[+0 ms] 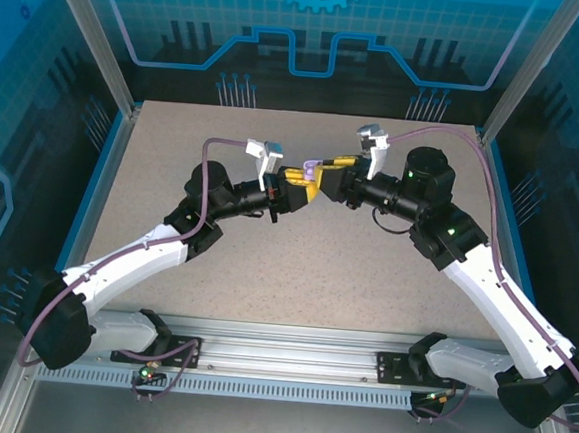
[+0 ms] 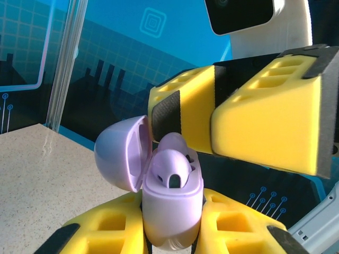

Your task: Insert the wireless bluetooth earbuds into the charging case

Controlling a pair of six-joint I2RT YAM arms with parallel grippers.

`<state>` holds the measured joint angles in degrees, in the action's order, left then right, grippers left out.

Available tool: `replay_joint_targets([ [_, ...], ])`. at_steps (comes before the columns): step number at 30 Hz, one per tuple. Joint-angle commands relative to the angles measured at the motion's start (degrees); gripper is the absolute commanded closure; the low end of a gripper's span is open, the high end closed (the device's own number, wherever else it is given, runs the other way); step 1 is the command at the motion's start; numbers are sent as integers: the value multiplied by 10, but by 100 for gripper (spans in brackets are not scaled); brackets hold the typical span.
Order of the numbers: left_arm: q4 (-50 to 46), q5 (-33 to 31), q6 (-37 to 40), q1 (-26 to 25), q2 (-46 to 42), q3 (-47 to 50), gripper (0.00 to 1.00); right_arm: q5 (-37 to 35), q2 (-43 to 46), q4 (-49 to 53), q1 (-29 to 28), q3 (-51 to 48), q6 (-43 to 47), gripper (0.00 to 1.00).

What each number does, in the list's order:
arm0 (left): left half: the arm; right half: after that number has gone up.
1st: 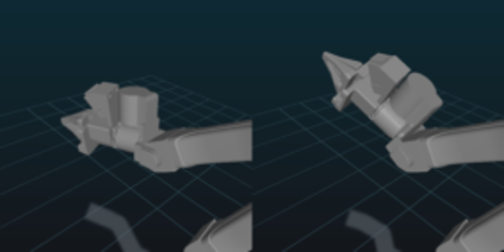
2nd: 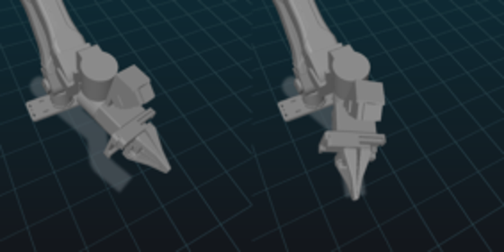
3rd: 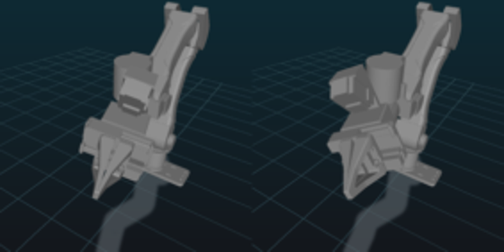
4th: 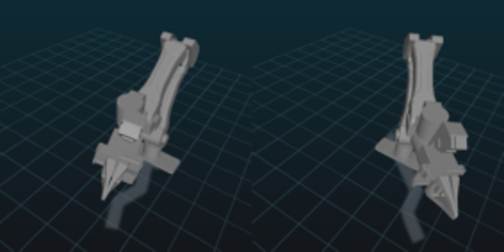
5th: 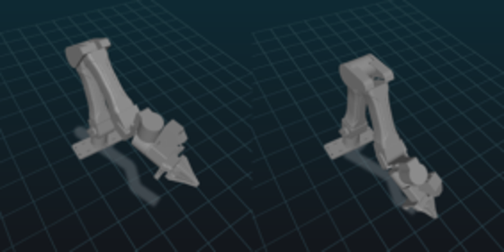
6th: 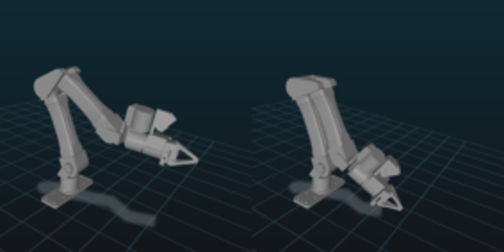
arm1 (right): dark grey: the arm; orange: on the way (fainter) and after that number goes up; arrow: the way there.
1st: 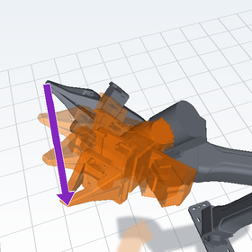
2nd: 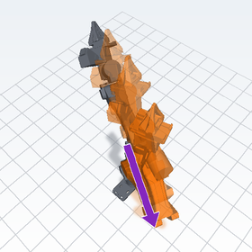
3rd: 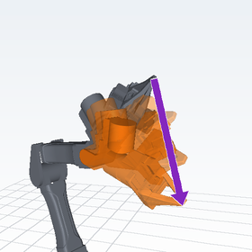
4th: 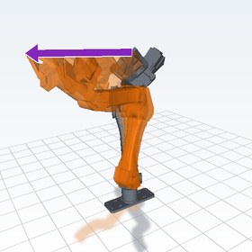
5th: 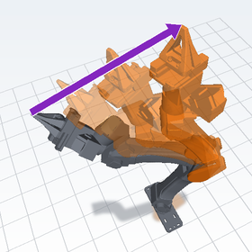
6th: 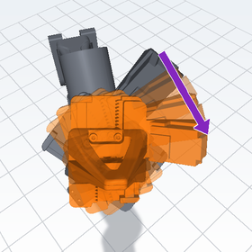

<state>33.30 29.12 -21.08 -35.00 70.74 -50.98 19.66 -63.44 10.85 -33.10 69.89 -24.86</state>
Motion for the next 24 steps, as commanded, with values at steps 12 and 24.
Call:
replay_joint_targets([
  [12,-38,2,44,-5,-32,-18,100,-77,29,95,-8,46,54,41],
  [24,-93,31,93,-5,-55,-17,100,-170,41,174,2,52,83,40],
])
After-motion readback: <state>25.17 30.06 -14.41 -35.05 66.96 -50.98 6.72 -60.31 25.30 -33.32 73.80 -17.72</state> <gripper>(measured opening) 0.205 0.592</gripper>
